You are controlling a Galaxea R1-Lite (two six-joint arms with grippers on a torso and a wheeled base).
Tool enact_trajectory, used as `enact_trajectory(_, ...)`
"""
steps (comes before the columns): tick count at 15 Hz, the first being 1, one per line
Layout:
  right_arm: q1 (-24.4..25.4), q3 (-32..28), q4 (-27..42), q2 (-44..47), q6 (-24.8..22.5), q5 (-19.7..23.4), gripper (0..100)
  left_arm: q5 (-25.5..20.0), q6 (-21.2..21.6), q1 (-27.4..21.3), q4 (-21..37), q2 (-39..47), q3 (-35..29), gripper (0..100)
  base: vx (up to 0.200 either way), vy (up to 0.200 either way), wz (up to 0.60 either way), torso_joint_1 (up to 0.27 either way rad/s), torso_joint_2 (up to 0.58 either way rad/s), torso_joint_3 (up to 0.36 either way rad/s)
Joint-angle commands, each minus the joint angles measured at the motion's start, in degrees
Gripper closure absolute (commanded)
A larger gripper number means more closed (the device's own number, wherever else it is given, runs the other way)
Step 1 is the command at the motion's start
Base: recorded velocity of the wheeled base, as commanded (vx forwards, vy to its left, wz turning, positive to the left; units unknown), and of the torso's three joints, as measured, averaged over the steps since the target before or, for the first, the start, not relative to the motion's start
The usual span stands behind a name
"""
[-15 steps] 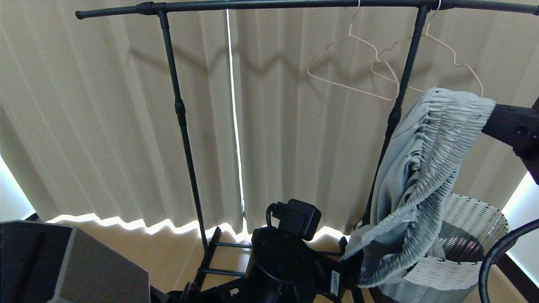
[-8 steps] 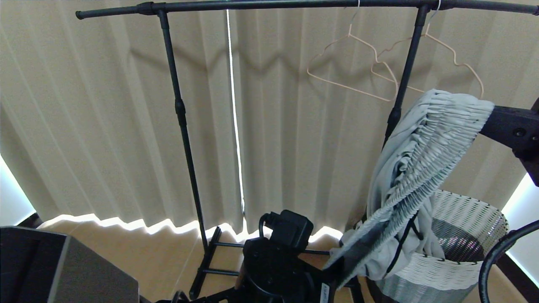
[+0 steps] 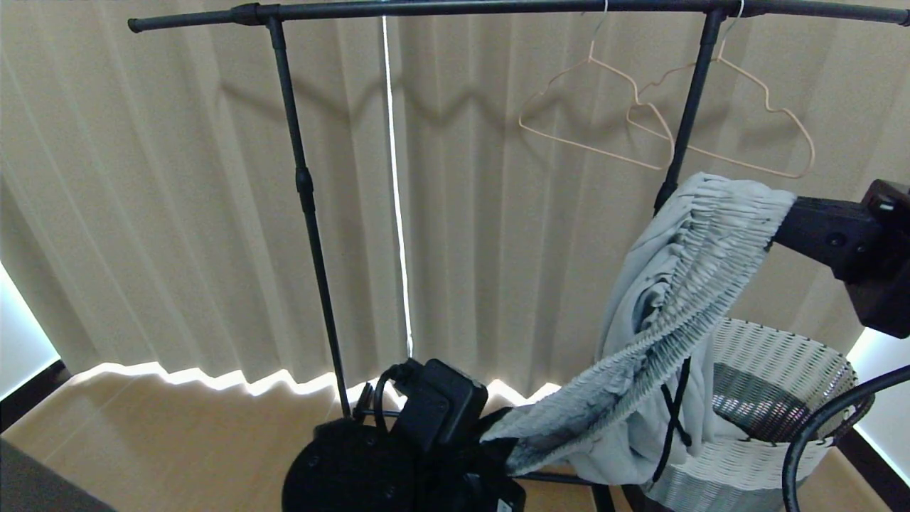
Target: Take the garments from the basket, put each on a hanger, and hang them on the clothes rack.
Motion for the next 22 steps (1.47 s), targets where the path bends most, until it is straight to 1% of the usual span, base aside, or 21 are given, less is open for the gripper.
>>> enact_trajectory(1, 0.0, -0.3, 0.1, 2.6, -0.7, 0.0, 100, -1.1, 1.9, 7.6, 8.2, -14.5, -0.6, 100, 0.000, 0.000, 0.00, 0.000, 0.00, 0.000)
enact_trajectory(2, 0.0, -1.0, 0.1, 3.6, -2.1, 0.0, 100, -3.7, 1.2, 11.1, 18.0, -21.8, -4.9, 100, 0.000, 0.000, 0.00, 0.000, 0.00, 0.000)
enact_trajectory(3, 0.0, -1.8, 0.0, 4.3, -3.2, 0.0, 100, -7.3, 1.0, 13.2, 26.1, -27.1, -8.9, 100, 0.000, 0.000, 0.00, 0.000, 0.00, 0.000)
enact_trajectory(5, 0.0, -3.4, -0.7, 5.0, -3.7, 0.0, 100, -15.1, 1.0, 17.7, 41.8, -35.2, -18.0, 100, 0.000, 0.000, 0.00, 0.000, 0.00, 0.000)
enact_trajectory(7, 0.0, -4.2, -2.9, 5.5, -3.8, 0.1, 100, -18.4, 1.0, 21.3, 50.5, -37.2, -25.8, 100, 0.000, 0.000, 0.00, 0.000, 0.00, 0.000)
enact_trajectory(9, -0.3, -7.4, -4.8, 7.0, -3.8, 0.0, 100, -18.7, 1.4, 23.9, 60.0, -36.5, -37.8, 100, 0.000, 0.000, 0.00, 0.000, 0.00, 0.000)
enact_trajectory(11, -1.0, -10.0, -4.9, 7.9, -3.9, 0.0, 100, -18.6, 1.6, 23.9, 64.0, -32.7, -44.8, 100, 0.000, 0.000, 0.00, 0.000, 0.00, 0.000)
enact_trajectory(13, -3.2, -11.4, -4.9, 9.1, -5.2, -0.1, 100, -17.8, 1.7, 24.1, 64.9, -28.2, -48.3, 100, 0.000, 0.000, 0.00, 0.000, 0.00, 0.000)
enact_trajectory(14, -4.9, -11.0, -4.9, 9.4, -6.2, -0.1, 100, -16.3, 1.9, 24.0, 64.9, -26.4, -48.2, 100, 0.000, 0.000, 0.00, 0.000, 0.00, 0.000)
enact_trajectory(16, -8.3, -9.3, -4.9, 9.4, -7.8, -0.2, 100, -10.8, 2.6, 23.9, 64.8, -22.8, -47.2, 100, 0.000, 0.000, 0.00, 0.000, 0.00, 0.000)
enact_trajectory(18, -9.5, -7.9, -4.9, 9.3, -7.6, -0.3, 100, -5.9, 2.6, 23.3, 64.7, -20.4, -46.3, 100, 0.000, 0.000, 0.00, 0.000, 0.00, 0.000)
enact_trajectory(20, -9.5, -5.0, -5.4, 9.3, -7.6, -0.7, 100, -5.1, 2.4, 21.8, 64.8, -20.2, -44.7, 100, 0.000, 0.000, 0.00, 0.000, 0.00, 0.000)
enact_trajectory(22, -9.6, -4.4, -8.9, 10.9, -7.7, -1.1, 100, -5.1, 2.5, 21.9, 64.9, -20.4, -43.4, 100, 0.000, 0.000, 0.00, 0.000, 0.00, 0.000)
